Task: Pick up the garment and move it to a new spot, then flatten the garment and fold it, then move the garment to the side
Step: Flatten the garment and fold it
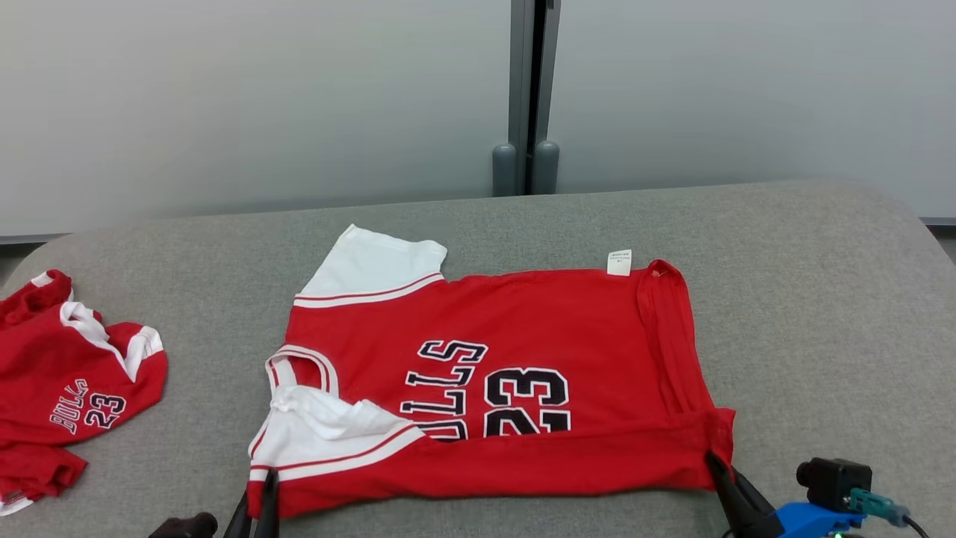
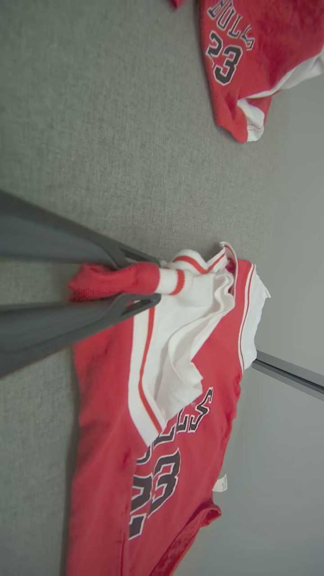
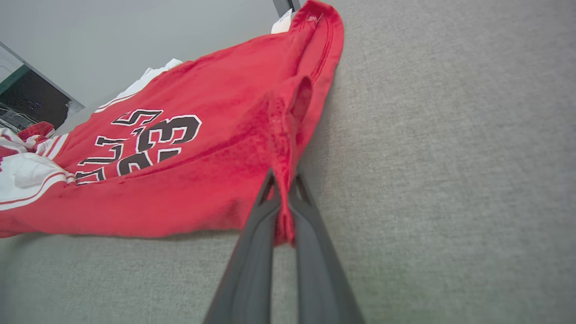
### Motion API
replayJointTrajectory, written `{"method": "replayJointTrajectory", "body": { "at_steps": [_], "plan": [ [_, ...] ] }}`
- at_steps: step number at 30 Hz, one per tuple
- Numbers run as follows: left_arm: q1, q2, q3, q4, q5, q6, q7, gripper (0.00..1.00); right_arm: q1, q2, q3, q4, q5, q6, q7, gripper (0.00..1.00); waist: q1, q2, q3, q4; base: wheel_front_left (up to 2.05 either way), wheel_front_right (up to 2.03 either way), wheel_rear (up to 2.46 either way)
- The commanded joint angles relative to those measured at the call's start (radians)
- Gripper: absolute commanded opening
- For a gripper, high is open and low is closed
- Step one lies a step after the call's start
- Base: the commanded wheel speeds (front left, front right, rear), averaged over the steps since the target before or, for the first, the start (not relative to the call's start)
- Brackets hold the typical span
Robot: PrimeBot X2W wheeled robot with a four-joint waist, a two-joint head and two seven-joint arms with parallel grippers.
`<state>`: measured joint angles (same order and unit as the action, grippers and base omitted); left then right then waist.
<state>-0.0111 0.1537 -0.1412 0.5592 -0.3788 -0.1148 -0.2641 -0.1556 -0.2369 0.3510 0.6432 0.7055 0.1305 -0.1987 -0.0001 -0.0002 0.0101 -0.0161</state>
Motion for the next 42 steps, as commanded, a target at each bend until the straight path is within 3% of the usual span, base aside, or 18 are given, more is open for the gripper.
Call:
{"method": "replayJointTrajectory", "body": {
  "at_steps": [1, 7, 13, 14, 15, 16, 21, 33, 42],
  "plan": [
    [0.030, -0.002, 0.007, -0.024, 0.005, 0.007, 0.000, 0.00, 0.033, -0.010, -0.010, -0.022, -0.006, 0.000, 0.005, 0.00, 0.0001, 0.0002, -0.009, 0.002, 0.00, 0.00, 0.00],
    [0.128, -0.013, 0.021, -0.115, 0.004, 0.024, 0.000, 0.00, 0.127, -0.022, -0.065, -0.113, -0.039, 0.000, 0.041, 0.00, 0.0001, 0.0002, -0.018, 0.012, 0.00, 0.00, 0.00],
    [0.159, -0.014, 0.012, -0.129, 0.004, 0.035, 0.004, 0.00, 0.205, 0.018, -0.134, -0.192, -0.082, 0.000, 0.107, 0.00, 0.0001, 0.0002, -0.014, 0.019, 0.00, 0.00, 0.00],
    [0.153, -0.016, 0.014, -0.123, 0.001, 0.037, 0.003, 0.43, 0.210, 0.024, -0.143, -0.201, -0.094, 0.000, 0.117, 0.34, 0.0001, 0.0002, -0.012, 0.018, 0.00, 0.00, 0.00],
    [0.146, -0.011, 0.011, -0.118, 0.009, 0.036, 0.003, 0.85, 0.211, 0.032, -0.150, -0.210, -0.102, 0.000, 0.124, 0.76, 0.0001, 0.0002, -0.010, 0.016, 0.00, 0.00, 0.00],
    [0.137, -0.013, 0.012, -0.113, 0.008, 0.038, 0.002, 1.00, 0.215, 0.042, -0.157, -0.216, -0.109, 0.000, 0.132, 1.00, 0.0001, 0.0002, -0.008, 0.014, 0.00, 0.00, 0.00],
    [0.103, -0.017, 0.026, -0.113, 0.017, 0.032, -0.002, 1.00, 0.202, 0.053, -0.196, -0.260, -0.170, 0.000, 0.099, 1.00, 0.0001, 0.0002, 0.002, 0.000, 0.00, 0.00, 0.00],
    [0.047, -0.071, 0.175, -0.389, 0.159, 0.015, -0.002, 1.00, 0.096, 0.093, -0.264, -0.357, -0.343, 0.000, -0.059, 1.00, 0.0001, 0.0002, 0.022, -0.028, 0.00, 0.00, 0.00],
    [-0.032, -0.091, 0.194, -0.402, 0.238, 0.002, -0.002, 1.00, 0.045, 0.153, -0.272, -0.416, -0.438, 0.000, -0.066, 1.00, 0.0001, 0.0002, 0.044, -0.030, 0.00, 0.00, 0.00]
  ]
}}
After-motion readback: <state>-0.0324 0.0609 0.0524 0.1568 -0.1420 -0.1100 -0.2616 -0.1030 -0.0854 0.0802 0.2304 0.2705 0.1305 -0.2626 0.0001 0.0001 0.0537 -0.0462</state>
